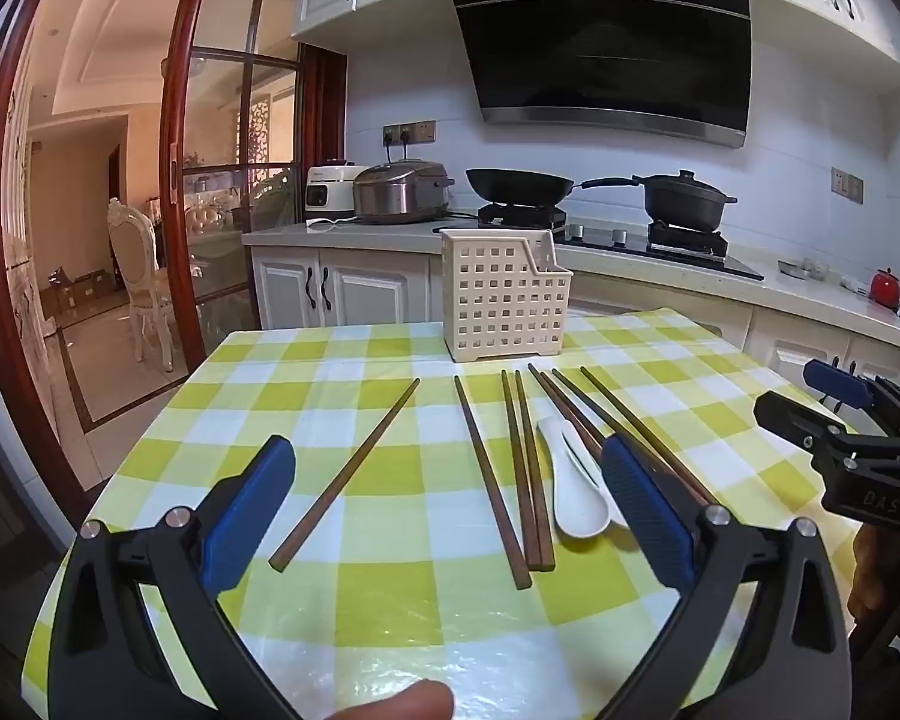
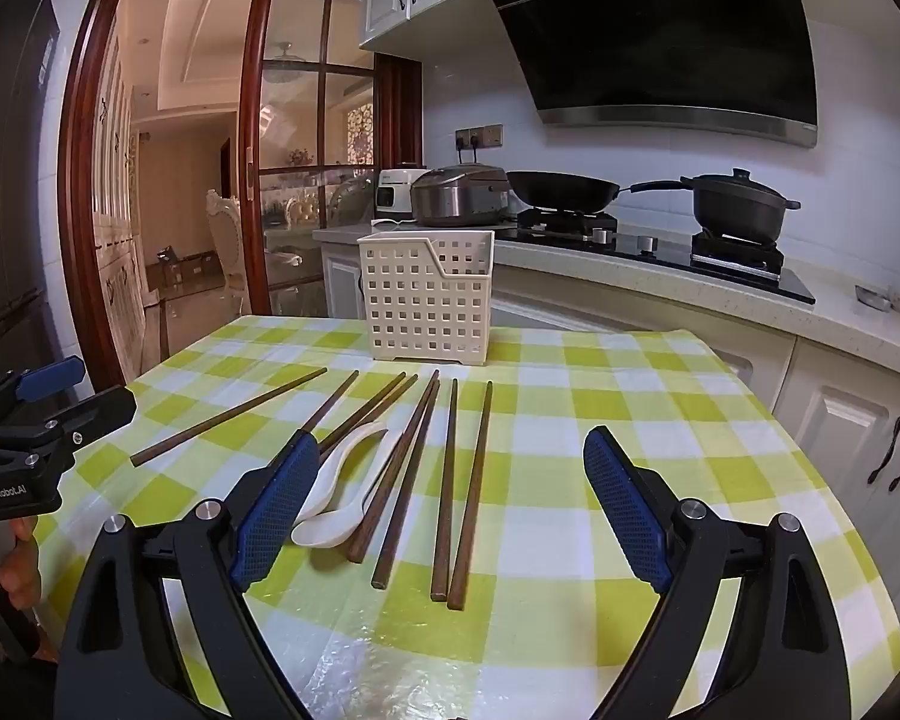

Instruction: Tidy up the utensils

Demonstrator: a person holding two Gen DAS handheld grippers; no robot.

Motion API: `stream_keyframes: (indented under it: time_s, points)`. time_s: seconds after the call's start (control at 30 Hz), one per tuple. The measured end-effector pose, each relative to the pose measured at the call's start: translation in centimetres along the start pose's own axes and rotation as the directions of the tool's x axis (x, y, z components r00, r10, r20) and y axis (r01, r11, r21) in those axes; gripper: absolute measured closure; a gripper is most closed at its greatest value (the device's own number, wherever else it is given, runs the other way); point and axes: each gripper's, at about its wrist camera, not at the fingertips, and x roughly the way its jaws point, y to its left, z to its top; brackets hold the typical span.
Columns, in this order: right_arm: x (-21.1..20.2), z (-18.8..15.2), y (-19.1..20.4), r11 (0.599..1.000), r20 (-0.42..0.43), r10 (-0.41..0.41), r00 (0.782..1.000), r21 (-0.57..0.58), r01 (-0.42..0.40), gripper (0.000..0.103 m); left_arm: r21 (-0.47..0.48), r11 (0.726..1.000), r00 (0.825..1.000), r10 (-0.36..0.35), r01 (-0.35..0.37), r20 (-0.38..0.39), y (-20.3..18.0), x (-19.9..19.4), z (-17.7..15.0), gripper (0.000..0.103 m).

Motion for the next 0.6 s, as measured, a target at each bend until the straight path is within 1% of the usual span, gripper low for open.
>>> stream_keyframes:
  time_s: [0.07,0.53,0.6]
  points:
    - [0.02,-0.01,0.0,1.0,0.0,0.002,1.0,0.0,-0.002,0.019,-0.012,1.0,1.0,-0.003,0.003,0.014,0.09,-0.1,-0.01,0.004]
    - [-0.06,0.0,-0.01,1.0,-0.003,0.002,1.0,0.0,-0.002,0.019,-0.023,1.0,1.0,-0.009,0.01,0.01,0.47,-0.41,0.71,0.004]
    - [-0.08,0.0,-0.03,1.0,-0.003,0.003,1.0,0.001,-0.003,0.019,-0.02,1.0,1.0,-0.008,0.008,0.012,0.27,-0.15,0.34,0.004]
